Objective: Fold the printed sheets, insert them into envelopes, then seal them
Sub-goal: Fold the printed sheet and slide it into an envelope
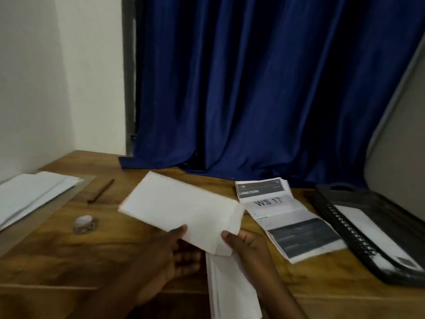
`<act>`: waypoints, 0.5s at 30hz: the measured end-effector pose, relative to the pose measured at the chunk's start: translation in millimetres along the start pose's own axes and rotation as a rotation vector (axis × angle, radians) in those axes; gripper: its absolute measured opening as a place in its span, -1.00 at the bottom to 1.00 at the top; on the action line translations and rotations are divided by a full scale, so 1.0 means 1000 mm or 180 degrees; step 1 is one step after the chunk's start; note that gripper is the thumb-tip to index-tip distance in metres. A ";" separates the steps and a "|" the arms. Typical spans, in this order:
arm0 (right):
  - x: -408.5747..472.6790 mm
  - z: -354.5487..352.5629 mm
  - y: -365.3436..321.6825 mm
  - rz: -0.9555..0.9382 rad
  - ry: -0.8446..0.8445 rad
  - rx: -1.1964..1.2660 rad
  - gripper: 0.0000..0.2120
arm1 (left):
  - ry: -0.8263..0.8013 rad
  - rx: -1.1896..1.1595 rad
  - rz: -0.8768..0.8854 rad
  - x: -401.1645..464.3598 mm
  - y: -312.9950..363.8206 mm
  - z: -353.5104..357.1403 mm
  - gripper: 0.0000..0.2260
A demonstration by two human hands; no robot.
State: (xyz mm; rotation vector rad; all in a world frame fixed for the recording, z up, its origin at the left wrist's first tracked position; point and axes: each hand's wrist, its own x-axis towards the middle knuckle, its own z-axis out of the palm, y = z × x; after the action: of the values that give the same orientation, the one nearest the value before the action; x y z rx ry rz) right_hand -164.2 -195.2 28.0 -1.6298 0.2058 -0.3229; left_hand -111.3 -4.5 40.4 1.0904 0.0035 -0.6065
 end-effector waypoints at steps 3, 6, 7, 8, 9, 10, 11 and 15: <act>0.000 -0.023 0.007 0.0230 0.0171 -0.0091 -0.51 | -0.0919 0.1701 -0.0851 -0.003 0.010 -0.012 -0.60; 0.002 -0.030 0.016 0.0342 0.0203 -0.0144 -0.61 | -0.1802 0.3165 -0.0372 -0.010 0.025 -0.016 -0.57; 0.002 -0.030 0.017 0.0310 0.0226 -0.0206 -0.58 | -0.1789 0.3479 0.0219 -0.011 0.027 -0.014 -0.56; 0.002 -0.028 0.018 0.0255 0.0228 -0.0233 -0.53 | -0.1620 0.3690 0.0868 -0.009 0.026 -0.012 -0.57; 0.001 -0.026 0.017 0.0214 0.0221 -0.0261 -0.48 | -0.1409 0.3874 0.1426 -0.004 0.027 -0.009 -0.53; 0.000 -0.024 0.016 0.0191 0.0208 -0.0282 -0.48 | -0.1261 0.4160 0.1834 0.002 0.028 -0.006 -0.39; 0.000 -0.024 0.014 0.0202 0.0204 -0.0320 -0.52 | -0.1227 0.4512 0.2071 0.008 0.029 -0.001 -0.23; -0.004 -0.025 0.014 0.0230 0.0189 -0.0579 -0.59 | -0.1600 0.5459 0.2149 0.045 0.031 0.013 0.14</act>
State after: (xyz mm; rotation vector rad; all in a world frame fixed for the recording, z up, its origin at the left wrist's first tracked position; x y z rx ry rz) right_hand -175.4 -218.9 15.7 -1.7888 0.3467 -0.3046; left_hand -63.1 -25.5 59.4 2.3470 -1.4970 -0.1154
